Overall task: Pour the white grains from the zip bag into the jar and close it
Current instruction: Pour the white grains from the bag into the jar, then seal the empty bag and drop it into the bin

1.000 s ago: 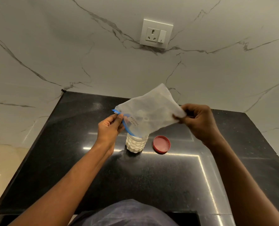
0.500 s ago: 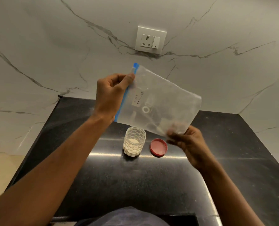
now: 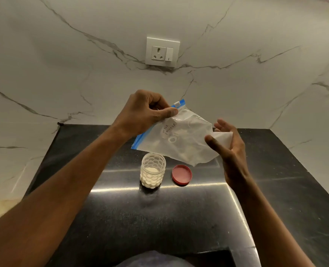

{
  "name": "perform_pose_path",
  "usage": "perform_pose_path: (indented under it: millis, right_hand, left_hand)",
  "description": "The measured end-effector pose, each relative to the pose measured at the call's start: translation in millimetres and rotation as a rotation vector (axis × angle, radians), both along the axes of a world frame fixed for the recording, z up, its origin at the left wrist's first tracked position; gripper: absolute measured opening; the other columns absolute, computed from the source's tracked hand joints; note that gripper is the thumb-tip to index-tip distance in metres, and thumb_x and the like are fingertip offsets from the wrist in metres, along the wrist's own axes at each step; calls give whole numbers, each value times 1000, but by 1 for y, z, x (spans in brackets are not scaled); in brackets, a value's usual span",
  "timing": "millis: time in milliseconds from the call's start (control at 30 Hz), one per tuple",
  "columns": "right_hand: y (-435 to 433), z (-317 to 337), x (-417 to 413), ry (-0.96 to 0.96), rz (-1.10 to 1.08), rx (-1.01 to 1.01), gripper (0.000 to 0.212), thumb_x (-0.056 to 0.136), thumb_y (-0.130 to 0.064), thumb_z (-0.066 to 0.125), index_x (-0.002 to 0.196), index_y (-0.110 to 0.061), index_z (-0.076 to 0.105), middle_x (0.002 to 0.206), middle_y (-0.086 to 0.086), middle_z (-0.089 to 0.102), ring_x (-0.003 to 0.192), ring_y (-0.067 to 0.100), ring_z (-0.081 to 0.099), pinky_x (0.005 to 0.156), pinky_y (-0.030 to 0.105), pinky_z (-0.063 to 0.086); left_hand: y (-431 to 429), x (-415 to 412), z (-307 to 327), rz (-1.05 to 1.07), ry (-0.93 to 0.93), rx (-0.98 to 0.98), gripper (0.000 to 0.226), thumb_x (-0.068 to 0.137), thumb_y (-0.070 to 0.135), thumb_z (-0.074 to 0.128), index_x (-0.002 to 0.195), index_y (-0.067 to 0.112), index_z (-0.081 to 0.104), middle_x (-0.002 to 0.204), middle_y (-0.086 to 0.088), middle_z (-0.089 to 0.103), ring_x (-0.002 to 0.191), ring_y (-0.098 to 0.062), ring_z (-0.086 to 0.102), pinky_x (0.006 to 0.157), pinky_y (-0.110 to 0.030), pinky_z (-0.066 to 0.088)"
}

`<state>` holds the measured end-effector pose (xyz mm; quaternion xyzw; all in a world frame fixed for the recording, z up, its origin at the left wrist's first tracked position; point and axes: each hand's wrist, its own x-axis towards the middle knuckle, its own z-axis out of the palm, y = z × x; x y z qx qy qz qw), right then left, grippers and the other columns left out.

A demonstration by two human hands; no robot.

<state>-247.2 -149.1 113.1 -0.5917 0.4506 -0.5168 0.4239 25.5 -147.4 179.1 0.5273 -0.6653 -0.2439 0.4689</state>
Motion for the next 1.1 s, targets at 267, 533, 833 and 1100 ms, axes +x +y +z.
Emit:
perform_pose_path:
  millis: [267, 533, 833, 1100]
  right_hand:
    - [-2, 9, -10, 76, 189, 57, 45, 78, -55, 74, 115, -31, 74, 130, -2, 70, 120, 21, 67, 102, 53, 54]
    - [-7, 42, 23, 163, 79, -69, 22, 101, -29, 66, 119, -21, 75, 114, -3, 79, 106, 14, 74, 91, 41, 63]
    - [-15, 65, 56, 135, 143, -116, 10, 99, -16, 67, 99, -14, 77, 100, 16, 78, 91, 32, 76, 76, 36, 66]
    - [-11, 59, 62, 130, 114, -89, 19, 103, -21, 62, 101, -6, 73, 98, 24, 73, 90, 44, 70, 80, 52, 62]
  left_hand:
    - [-1, 19, 6, 60, 150, -14, 29, 84, 40, 86, 91, 13, 81, 80, -4, 80, 72, -19, 79, 67, -32, 67]
    - [3, 6, 0, -144, 70, 38, 34, 75, 35, 87, 94, 11, 71, 83, -5, 80, 68, -15, 77, 64, -19, 60]
    - [8, -12, -7, -202, 67, 73, 31, 87, 33, 80, 113, 18, 74, 97, -1, 81, 84, -14, 79, 70, -26, 64]
    - [7, -19, -1, -158, 32, 90, 18, 100, 27, 70, 107, 15, 82, 90, 0, 81, 83, -15, 76, 73, -18, 60]
